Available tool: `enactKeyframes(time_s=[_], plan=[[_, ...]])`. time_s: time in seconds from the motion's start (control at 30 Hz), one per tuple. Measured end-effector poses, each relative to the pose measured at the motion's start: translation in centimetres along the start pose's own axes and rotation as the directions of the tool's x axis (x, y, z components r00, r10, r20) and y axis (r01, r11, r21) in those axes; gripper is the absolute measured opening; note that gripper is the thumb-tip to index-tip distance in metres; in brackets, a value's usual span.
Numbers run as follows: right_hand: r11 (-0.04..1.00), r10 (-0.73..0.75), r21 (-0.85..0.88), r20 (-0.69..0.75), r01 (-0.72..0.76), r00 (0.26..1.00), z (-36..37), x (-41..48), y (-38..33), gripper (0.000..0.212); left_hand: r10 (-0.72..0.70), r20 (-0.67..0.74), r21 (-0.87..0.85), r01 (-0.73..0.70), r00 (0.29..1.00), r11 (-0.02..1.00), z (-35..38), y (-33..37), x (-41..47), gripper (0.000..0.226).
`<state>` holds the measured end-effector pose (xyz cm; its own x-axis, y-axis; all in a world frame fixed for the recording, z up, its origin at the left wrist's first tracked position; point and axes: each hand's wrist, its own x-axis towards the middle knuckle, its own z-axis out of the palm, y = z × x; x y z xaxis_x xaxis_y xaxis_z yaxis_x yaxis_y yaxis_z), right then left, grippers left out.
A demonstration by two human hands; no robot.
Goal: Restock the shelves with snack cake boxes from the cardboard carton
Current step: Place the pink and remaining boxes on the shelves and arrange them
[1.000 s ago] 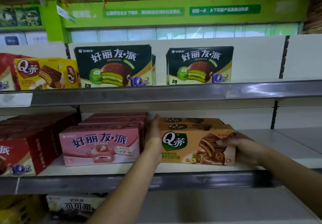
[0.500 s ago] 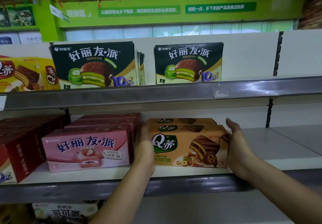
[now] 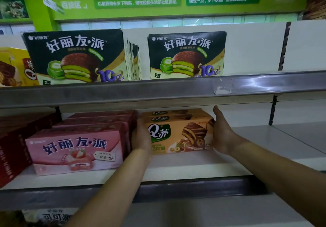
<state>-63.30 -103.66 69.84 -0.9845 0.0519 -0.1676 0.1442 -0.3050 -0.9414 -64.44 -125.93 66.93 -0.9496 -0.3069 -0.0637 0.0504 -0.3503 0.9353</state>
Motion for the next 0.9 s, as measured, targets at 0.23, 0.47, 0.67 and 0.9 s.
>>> enactKeyframes(time_s=[0.23, 0.47, 0.67, 0.9], plan=[[0.996, -0.013, 0.086, -0.063, 0.019, 0.998, 2.4, 3.1, 0.1, 0.072, 0.011, -0.021, -0.031, -0.012, 1.000, 0.999, 1.7, -0.3, 3.6, 0.070], [0.989, -0.035, 0.144, 0.006, 0.034, 0.999, 1.7, 3.3, 0.2, 0.067, 0.017, 0.022, -0.029, -0.016, 1.000, 0.999, 1.2, -0.8, 4.4, 0.082], [0.997, -0.045, 0.065, 0.060, 0.041, 0.997, 0.8, 3.5, 0.4, 0.074, 0.044, 0.024, -0.014, -0.044, 0.999, 0.999, 1.1, -1.0, 4.7, 0.079], [0.998, -0.018, 0.059, 0.122, 0.011, 0.992, 0.4, 3.5, 0.2, 0.077, 0.062, 0.051, -0.003, -0.062, 0.997, 0.998, 1.2, -1.1, 5.0, 0.077]])
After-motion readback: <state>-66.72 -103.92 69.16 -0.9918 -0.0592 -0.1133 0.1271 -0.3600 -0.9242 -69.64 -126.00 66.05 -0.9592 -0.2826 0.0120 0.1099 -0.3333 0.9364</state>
